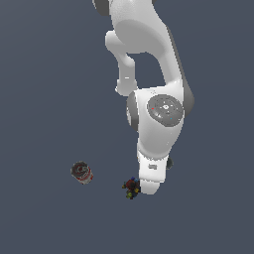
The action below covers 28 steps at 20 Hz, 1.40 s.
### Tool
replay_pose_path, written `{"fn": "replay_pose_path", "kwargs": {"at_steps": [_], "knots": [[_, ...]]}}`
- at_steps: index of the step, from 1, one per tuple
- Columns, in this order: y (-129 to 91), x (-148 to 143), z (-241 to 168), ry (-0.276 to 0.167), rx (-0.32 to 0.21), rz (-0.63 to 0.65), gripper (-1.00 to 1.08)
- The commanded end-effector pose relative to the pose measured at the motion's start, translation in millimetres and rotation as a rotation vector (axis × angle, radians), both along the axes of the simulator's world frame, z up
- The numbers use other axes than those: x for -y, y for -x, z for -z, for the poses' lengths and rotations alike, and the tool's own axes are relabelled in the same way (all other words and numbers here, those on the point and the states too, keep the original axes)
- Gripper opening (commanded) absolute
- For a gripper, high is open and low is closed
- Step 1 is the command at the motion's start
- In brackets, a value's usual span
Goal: Pick up a designated object from a clutter of objects.
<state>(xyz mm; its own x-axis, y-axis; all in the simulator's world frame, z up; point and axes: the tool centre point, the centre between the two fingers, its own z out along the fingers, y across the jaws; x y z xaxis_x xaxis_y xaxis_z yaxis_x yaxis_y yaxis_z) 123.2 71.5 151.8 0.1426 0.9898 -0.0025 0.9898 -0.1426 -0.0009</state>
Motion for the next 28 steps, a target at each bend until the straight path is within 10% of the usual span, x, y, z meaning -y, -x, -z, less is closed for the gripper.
{"fn": "replay_pose_path", "kwargs": {"at_steps": [1, 28], "knots": [[3, 23, -22, 0.000, 0.001, 0.000, -1.00], [27, 258, -238, -0.003, 0.002, -0.002, -1.00]]}}
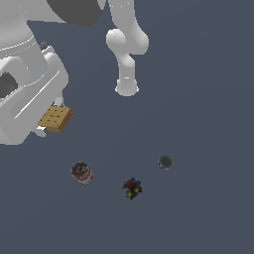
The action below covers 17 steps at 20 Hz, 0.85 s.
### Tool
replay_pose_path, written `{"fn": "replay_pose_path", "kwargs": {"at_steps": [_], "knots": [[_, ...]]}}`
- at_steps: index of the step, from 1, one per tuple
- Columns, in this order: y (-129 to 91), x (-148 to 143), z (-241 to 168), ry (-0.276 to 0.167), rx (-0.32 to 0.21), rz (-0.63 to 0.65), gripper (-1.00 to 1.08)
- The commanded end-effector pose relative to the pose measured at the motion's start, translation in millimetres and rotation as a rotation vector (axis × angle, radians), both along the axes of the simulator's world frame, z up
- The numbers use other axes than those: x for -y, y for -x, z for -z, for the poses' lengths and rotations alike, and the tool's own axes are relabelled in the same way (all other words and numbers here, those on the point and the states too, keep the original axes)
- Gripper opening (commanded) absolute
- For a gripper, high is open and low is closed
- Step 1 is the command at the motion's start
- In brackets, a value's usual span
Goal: Pick up a designated object from a clutter of objects.
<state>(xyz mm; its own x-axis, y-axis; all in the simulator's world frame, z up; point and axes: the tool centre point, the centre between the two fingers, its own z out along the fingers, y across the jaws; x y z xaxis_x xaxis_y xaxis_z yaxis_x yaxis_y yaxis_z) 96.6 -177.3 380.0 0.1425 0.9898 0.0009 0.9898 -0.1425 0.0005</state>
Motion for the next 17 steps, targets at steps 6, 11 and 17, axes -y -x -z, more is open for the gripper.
{"fn": "replay_pose_path", "kwargs": {"at_steps": [6, 11, 17], "knots": [[1, 35, -32, 0.000, -0.001, -0.001, -1.00], [1, 45, -41, 0.001, -0.001, 0.000, -1.00], [0, 48, -43, 0.001, -0.001, 0.000, -1.00]]}}
